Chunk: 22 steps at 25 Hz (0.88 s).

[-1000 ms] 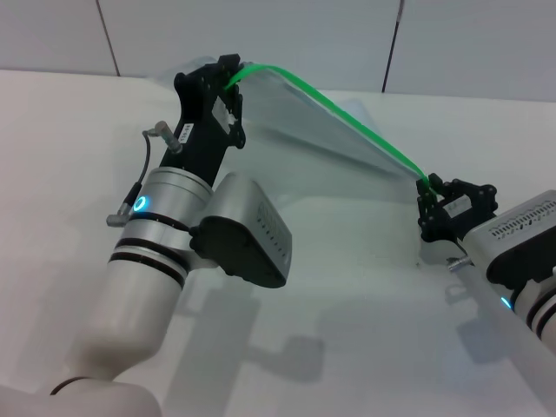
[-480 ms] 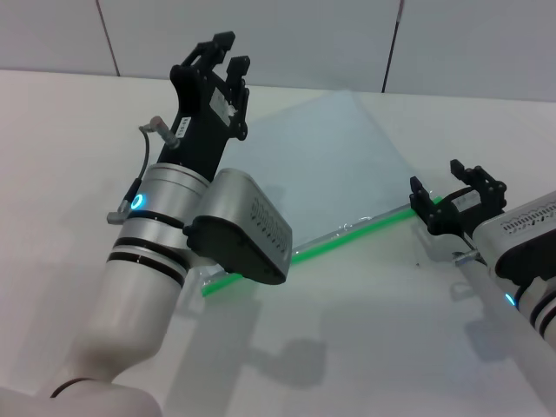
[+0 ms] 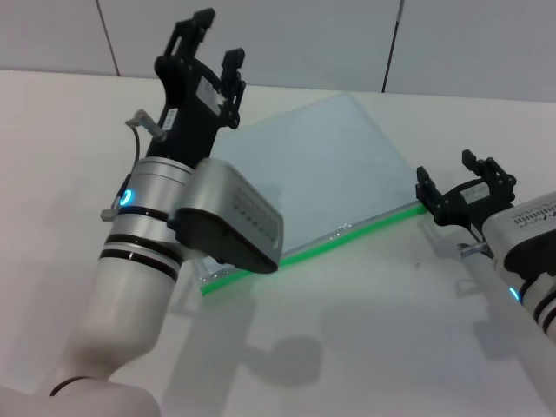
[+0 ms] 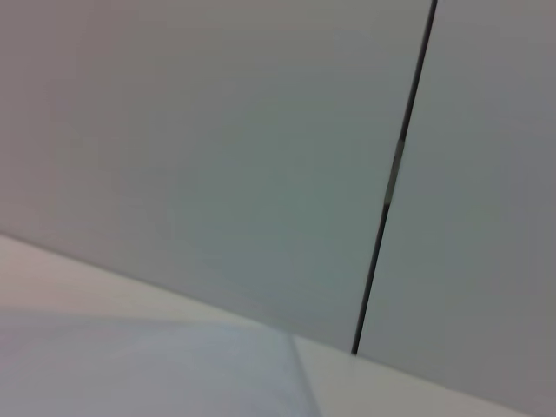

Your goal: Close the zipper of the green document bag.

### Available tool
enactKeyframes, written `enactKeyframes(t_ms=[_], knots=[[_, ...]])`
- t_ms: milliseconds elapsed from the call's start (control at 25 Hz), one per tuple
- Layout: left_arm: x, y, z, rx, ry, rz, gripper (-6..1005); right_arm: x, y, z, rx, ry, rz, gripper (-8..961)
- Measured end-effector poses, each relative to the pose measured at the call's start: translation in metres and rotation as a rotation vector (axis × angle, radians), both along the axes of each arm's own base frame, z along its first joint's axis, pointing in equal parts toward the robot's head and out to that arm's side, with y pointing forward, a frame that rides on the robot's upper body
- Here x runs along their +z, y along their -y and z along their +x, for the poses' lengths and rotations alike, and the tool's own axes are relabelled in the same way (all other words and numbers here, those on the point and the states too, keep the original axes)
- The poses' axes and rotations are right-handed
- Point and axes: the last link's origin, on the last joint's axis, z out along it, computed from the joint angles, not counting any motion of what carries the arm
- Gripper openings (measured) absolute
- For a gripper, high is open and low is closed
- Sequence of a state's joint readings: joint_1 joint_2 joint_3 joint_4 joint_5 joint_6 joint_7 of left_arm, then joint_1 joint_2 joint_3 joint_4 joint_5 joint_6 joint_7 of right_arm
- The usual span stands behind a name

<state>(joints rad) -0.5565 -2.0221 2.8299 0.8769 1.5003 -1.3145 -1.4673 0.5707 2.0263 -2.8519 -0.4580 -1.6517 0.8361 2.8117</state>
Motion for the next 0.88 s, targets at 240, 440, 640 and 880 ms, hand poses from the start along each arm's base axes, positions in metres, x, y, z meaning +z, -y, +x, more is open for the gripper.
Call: enactKeyframes(t_ms=[240, 440, 640, 880], knots=[[0.011, 0.0, -0.003, -0.002, 0.188, 0.023, 598, 0.009, 0.005, -0.003, 0.019, -0.056, 0.079, 699], [0.021, -0.001, -0.011, 0.016, 0.37, 0.034, 589, 0.013, 0.006, -0.006, 0.016, -0.092, 0.119, 698], [0.029, -0.003, -0.02, 0.037, 0.536, 0.041, 585, 0.018, 0.006, -0.008, 0.002, -0.139, 0.17, 698], [0.039, -0.006, -0.036, 0.065, 0.722, 0.064, 586, 0.02, 0.004, -0.014, -0.002, -0.179, 0.195, 697]])
